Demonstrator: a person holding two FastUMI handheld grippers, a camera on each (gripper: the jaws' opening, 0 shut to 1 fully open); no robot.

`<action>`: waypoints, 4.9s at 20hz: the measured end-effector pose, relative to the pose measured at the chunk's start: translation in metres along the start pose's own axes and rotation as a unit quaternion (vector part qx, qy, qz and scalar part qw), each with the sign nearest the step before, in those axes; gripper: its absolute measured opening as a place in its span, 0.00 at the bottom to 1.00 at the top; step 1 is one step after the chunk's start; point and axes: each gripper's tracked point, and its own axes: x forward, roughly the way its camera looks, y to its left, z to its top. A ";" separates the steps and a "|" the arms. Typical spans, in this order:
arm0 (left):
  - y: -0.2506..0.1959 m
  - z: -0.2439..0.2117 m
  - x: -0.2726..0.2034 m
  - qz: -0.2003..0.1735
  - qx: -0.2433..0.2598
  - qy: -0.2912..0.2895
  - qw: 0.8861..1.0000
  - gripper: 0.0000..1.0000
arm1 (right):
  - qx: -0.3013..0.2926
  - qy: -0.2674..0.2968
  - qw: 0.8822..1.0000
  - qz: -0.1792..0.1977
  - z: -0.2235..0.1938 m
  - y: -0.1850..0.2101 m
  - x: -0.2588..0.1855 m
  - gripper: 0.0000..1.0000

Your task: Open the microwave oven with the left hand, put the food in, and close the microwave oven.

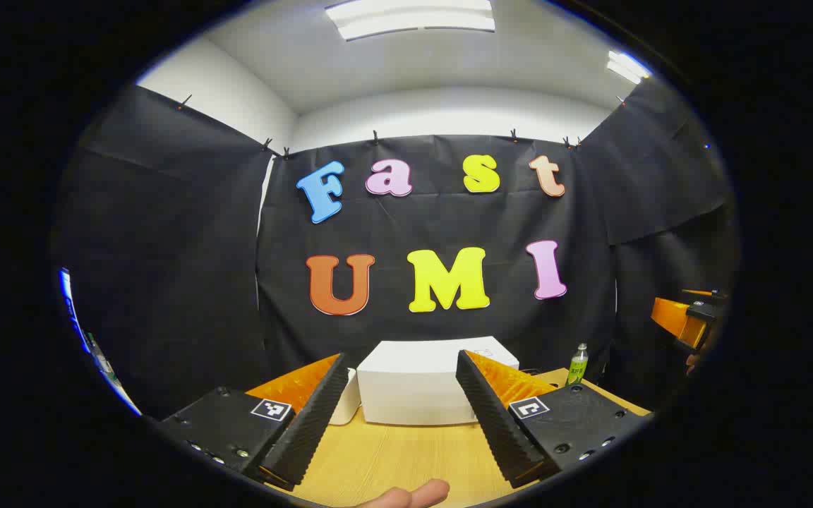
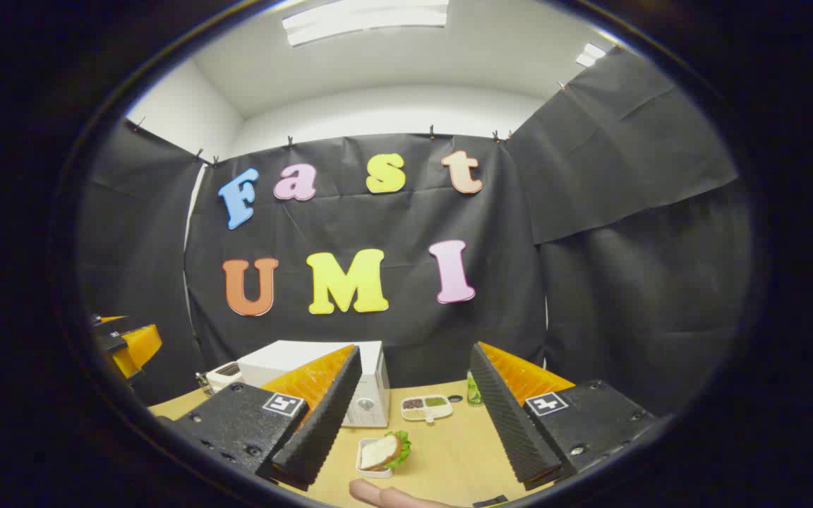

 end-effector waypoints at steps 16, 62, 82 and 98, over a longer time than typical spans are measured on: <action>0.007 0.000 -0.003 -0.004 -0.005 -0.005 1.000 0.96 | -0.008 -0.017 1.000 0.010 0.006 -0.008 0.002 0.99; -0.191 -0.302 0.278 -0.078 -0.007 0.159 0.984 0.74 | -0.006 0.006 1.000 -0.008 -0.073 -0.144 0.059 0.98; -0.147 -0.289 0.176 -0.132 -0.032 0.173 0.976 0.11 | -0.001 0.021 1.000 -0.012 -0.065 -0.131 -0.009 0.98; -0.028 -0.284 0.084 -0.139 -0.053 0.166 0.975 0.15 | -0.041 0.057 0.996 0.055 -0.096 -0.027 -0.018 0.98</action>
